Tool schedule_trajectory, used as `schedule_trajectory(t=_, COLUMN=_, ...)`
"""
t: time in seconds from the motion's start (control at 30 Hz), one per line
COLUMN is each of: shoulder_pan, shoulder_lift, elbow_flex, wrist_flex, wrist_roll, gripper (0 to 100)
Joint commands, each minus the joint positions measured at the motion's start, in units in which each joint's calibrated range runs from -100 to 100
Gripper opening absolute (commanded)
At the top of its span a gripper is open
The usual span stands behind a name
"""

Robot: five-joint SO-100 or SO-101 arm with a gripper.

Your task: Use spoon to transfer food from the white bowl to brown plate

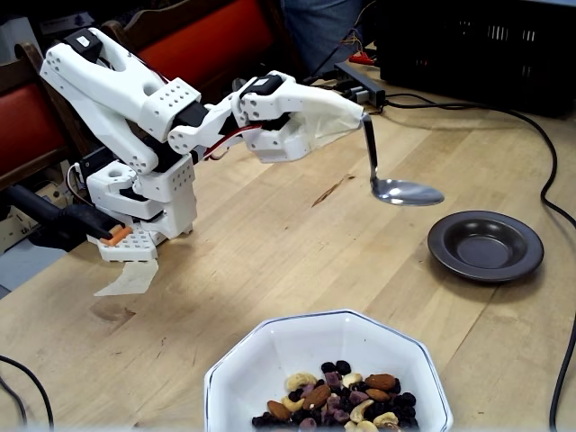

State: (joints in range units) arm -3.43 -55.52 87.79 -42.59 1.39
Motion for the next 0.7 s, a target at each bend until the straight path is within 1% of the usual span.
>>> schedule_trajectory(t=0.0, shoulder_pan=0.39, shoulder_lift=-0.32, elbow_flex=-0.01, wrist_flex=-3.1, wrist_roll=0.24, gripper=3)
schedule_trajectory(t=0.23, shoulder_pan=0.47, shoulder_lift=-0.32, elbow_flex=0.61, wrist_flex=-4.52, wrist_roll=0.44, gripper=3)
schedule_trajectory(t=0.47, shoulder_pan=0.47, shoulder_lift=-0.15, elbow_flex=0.7, wrist_flex=-4.28, wrist_roll=5.23, gripper=3)
schedule_trajectory(t=0.67, shoulder_pan=0.47, shoulder_lift=2.84, elbow_flex=0.52, wrist_flex=-3.97, wrist_roll=6.35, gripper=3)
